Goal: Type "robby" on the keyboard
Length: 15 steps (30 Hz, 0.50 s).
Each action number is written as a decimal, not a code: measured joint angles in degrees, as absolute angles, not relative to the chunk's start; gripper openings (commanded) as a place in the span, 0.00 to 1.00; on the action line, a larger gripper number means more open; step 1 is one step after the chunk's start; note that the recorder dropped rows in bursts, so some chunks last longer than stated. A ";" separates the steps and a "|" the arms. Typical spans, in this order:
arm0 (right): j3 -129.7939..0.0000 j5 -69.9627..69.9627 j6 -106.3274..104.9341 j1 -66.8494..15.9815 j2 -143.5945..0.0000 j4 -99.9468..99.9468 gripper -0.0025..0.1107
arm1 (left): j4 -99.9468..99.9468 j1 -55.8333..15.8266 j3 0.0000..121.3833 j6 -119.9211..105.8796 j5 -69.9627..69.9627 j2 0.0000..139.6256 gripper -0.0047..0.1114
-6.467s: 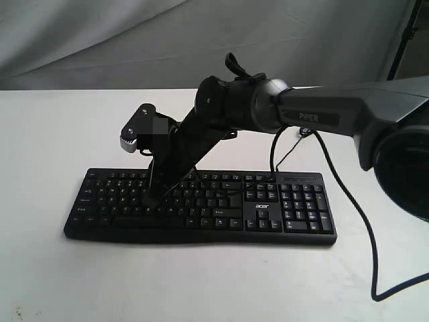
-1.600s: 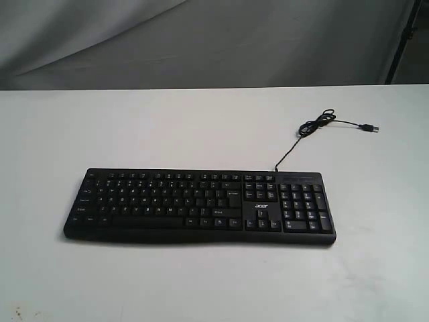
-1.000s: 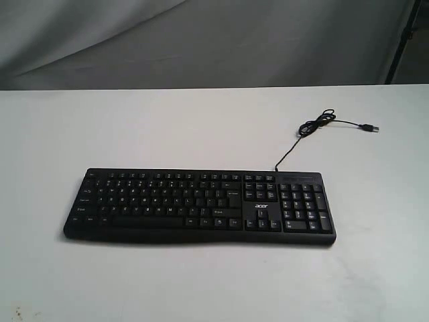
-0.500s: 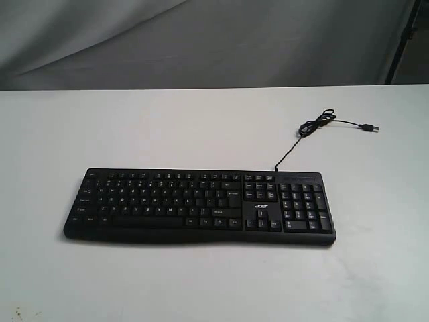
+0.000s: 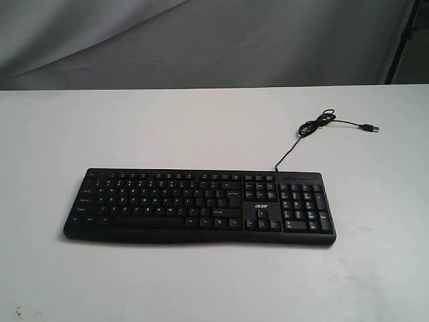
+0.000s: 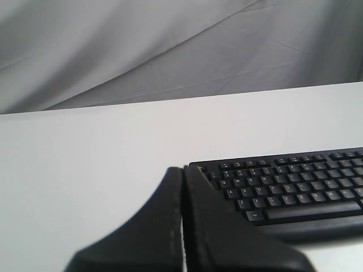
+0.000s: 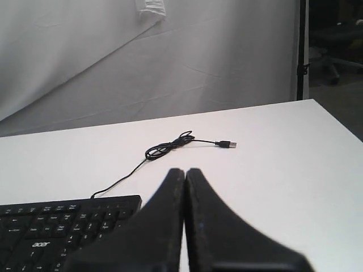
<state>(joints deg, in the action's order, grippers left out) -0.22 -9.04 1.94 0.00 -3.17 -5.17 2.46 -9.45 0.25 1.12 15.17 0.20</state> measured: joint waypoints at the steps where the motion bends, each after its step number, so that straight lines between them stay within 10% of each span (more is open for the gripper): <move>1: -0.22 -9.34 2.07 0.00 -3.17 -4.69 0.02 | 2.46 -9.45 0.25 1.12 15.17 0.20 0.04; 15: -0.22 -17.48 1.44 0.00 -3.17 -0.39 0.02 | 2.46 -9.45 0.25 1.12 15.17 0.20 0.04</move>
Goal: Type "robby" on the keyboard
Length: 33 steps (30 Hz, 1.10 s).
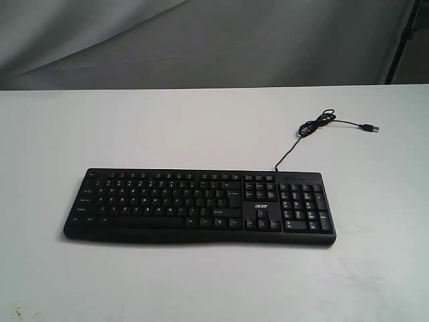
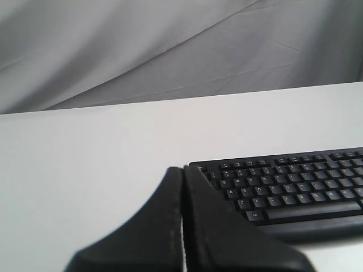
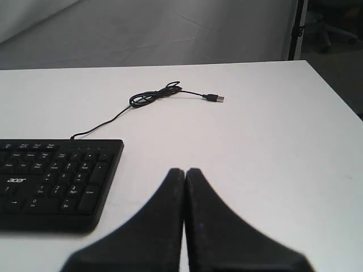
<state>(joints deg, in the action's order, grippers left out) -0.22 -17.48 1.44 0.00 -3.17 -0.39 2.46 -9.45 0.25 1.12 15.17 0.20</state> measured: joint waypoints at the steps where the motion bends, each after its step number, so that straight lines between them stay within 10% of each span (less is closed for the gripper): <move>1: -0.22 -17.48 1.44 0.00 -3.17 0.00 0.02 | 2.46 -9.45 0.25 1.12 15.17 0.20 0.04; 33: -0.22 -20.83 1.41 0.00 -0.33 -0.88 0.02 | 2.46 -9.45 0.25 1.12 15.17 0.20 0.04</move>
